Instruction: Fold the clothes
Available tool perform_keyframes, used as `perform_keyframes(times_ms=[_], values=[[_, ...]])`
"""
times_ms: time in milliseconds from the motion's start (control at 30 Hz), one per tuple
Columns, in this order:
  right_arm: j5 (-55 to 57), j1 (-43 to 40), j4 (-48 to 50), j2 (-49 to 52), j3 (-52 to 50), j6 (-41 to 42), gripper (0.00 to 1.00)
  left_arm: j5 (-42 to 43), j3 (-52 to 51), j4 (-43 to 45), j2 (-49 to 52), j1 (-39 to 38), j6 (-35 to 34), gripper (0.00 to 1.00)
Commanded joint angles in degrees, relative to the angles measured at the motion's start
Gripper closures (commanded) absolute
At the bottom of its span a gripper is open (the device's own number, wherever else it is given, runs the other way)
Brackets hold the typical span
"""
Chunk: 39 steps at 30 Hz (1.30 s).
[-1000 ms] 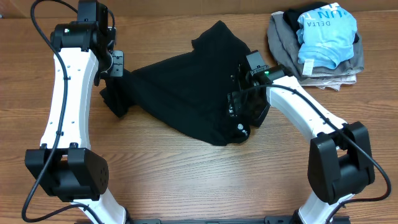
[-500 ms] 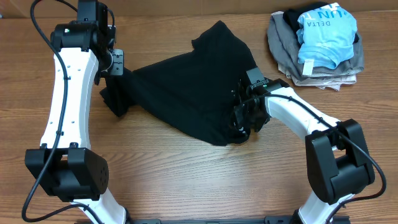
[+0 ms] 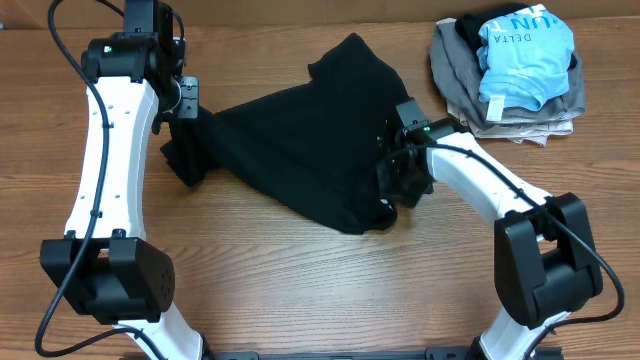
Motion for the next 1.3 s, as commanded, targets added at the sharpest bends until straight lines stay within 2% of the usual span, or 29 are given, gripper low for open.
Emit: perform_keyframes(times_ms=[0, 200, 367, 833, 1067, 1267], values=[[-0.3, -0.2, 0.1, -2.8, 1.7, 4.1, 0.96, -0.7, 0.0, 0.6, -0.2, 0.6, -0.1, 0.96], [-0.3, -0.2, 0.2, -5.2, 1.7, 4.7, 0.96, -0.5, 0.7, 0.5, -0.2, 0.6, -0.8, 0.96], [-0.3, -1.2, 0.0, -11.0, 1.7, 4.7, 0.96, -0.5, 3.1, 0.0, -0.2, 0.6, -0.8, 0.96], [-0.2, -9.7, -7.3, -29.1, 6.8, 2.6, 0.96, -0.6, 18.9, -5.4, -0.2, 1.8, -0.8, 0.96], [0.7, -10.9, -12.8, -31.1, 13.7, 0.3, 0.96, -0.8, 27.0, -8.1, -0.3, 2.2, -0.3, 0.96], [5.9, -11.0, -20.8, -31.1, 26.3, -1.7, 0.96, -1.5, 34.4, -8.7, -1.6, 2.2, 0.3, 0.96]])
